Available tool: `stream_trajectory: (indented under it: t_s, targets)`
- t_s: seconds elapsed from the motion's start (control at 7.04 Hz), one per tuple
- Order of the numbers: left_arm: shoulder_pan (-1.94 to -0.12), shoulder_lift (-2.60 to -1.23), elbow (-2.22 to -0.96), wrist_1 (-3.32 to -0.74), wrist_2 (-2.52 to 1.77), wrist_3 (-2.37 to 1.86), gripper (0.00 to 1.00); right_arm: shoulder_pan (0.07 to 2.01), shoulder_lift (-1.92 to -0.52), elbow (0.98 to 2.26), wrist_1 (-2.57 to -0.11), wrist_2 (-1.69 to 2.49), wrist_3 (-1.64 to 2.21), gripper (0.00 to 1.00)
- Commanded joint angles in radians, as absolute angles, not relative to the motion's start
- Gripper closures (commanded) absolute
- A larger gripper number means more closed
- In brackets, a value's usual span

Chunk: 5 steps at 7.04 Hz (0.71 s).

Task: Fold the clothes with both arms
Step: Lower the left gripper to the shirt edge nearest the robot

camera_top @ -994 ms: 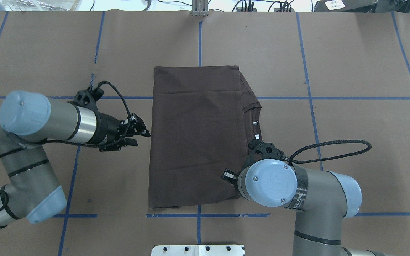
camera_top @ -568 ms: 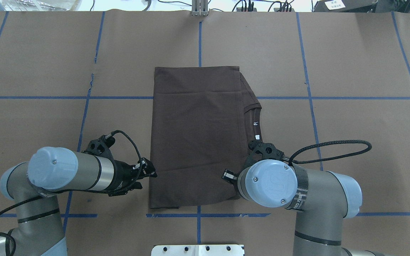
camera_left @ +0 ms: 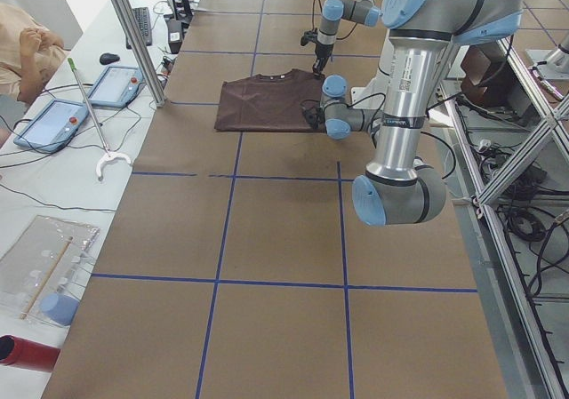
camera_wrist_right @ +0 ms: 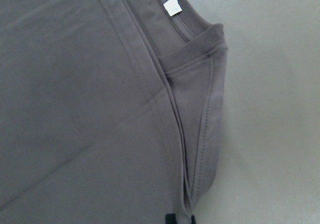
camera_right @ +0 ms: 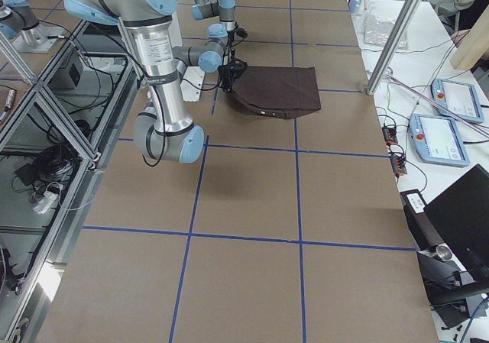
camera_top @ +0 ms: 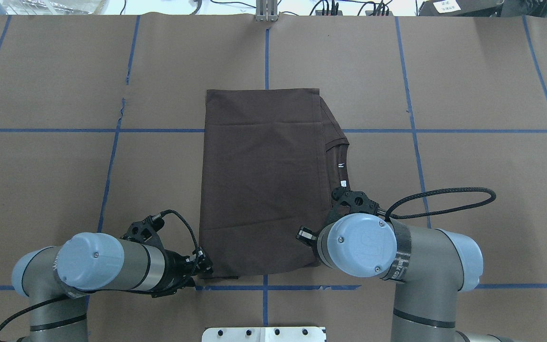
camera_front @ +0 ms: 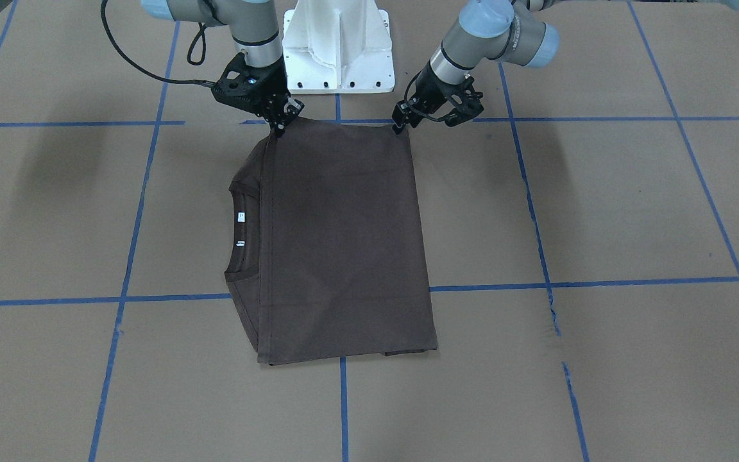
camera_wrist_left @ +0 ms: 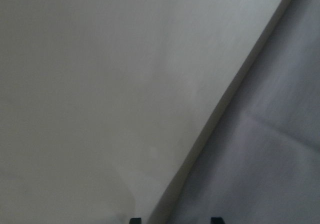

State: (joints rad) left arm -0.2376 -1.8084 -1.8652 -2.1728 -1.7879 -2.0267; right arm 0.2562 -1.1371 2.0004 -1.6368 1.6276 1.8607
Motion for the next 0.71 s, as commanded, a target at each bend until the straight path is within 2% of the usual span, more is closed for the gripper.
stream_trajectory:
  t_s: [0.0,0.14,0.57]
  targets:
    - [-0.215,-1.809,-1.865,-2.171,-1.769,-2.025,0.46,0.256,-1.138,2.0,-1.637,1.628,1.861,1.0]
    - [-0.213,-1.81,-1.865,-2.171,-1.758,-2.025,0.54,0.256,-1.138,2.0,-1.637,1.628,1.861,1.0]
    - [-0.218,-1.815,-1.876,-2.146,-1.71,-2.023,0.54,0.256,-1.138,2.0,-1.637,1.628,1.861,1.0]
